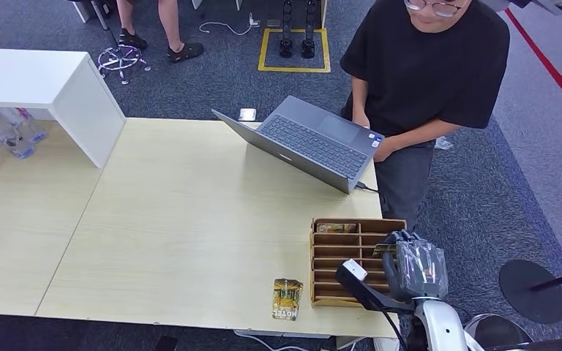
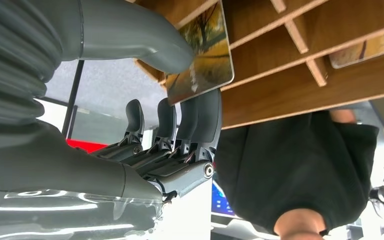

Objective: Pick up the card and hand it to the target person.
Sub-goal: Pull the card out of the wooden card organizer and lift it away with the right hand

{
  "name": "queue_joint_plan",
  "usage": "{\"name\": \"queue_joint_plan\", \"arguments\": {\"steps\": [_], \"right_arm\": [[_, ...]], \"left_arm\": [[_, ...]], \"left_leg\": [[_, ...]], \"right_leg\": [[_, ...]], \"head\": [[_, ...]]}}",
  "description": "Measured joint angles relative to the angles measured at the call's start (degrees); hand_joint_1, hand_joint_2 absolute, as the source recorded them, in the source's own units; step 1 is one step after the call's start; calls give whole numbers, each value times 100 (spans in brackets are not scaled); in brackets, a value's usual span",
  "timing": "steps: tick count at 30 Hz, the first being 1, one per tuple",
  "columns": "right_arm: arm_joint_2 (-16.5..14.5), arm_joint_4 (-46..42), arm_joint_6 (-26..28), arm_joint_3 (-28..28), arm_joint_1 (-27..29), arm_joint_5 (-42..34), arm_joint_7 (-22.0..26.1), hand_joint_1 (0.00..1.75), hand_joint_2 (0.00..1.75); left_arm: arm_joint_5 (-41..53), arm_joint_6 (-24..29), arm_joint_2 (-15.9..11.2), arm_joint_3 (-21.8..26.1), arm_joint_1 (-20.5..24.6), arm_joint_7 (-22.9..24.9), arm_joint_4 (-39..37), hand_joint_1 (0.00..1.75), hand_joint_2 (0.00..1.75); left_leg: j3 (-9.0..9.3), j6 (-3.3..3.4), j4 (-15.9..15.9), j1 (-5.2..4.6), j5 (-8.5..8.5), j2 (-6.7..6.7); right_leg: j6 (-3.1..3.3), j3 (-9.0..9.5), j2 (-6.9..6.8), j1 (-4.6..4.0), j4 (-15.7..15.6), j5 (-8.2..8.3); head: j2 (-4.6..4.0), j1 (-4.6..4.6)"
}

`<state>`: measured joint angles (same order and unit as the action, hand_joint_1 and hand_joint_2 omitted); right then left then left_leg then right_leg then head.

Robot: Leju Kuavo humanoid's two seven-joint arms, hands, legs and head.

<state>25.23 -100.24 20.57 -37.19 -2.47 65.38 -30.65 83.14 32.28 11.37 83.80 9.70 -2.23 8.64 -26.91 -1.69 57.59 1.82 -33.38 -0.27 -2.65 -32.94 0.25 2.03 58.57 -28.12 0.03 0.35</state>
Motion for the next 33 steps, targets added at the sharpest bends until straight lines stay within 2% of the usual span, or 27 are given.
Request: {"name": "queue_joint_plan", "arguments": {"steps": [14,18,24,33], "right_arm": [[-49,189,63,-120,-73,-87,25,111,175],[-51,222,65,-121,-93,-87,24,131,175],[-52,245,63,-125,-123,-95,20,151,175],[-71,269,78,-127,-129,-90,10,156,175]], "left_arm": [[4,7,0,0,0,-10,-1,0,0],[4,8,0,0,0,-32,1,0,0],[4,15,-1,0,0,-35,1,0,0],[4,37,-1,0,0,-35,1,0,0]], "left_leg": [[1,0,0,0,0,0],[1,0,0,0,0,0],[1,0,0,0,0,0],[4,0,0,0,0,0]], "right_leg": [[0,0,0,0,0,0],[0,0,0,0,0,0],[0,0,-1,0,0,0],[0,2,0,0,0,0]], "head": [[-1,-1],[0,0],[-1,-1],[0,-1]]}}
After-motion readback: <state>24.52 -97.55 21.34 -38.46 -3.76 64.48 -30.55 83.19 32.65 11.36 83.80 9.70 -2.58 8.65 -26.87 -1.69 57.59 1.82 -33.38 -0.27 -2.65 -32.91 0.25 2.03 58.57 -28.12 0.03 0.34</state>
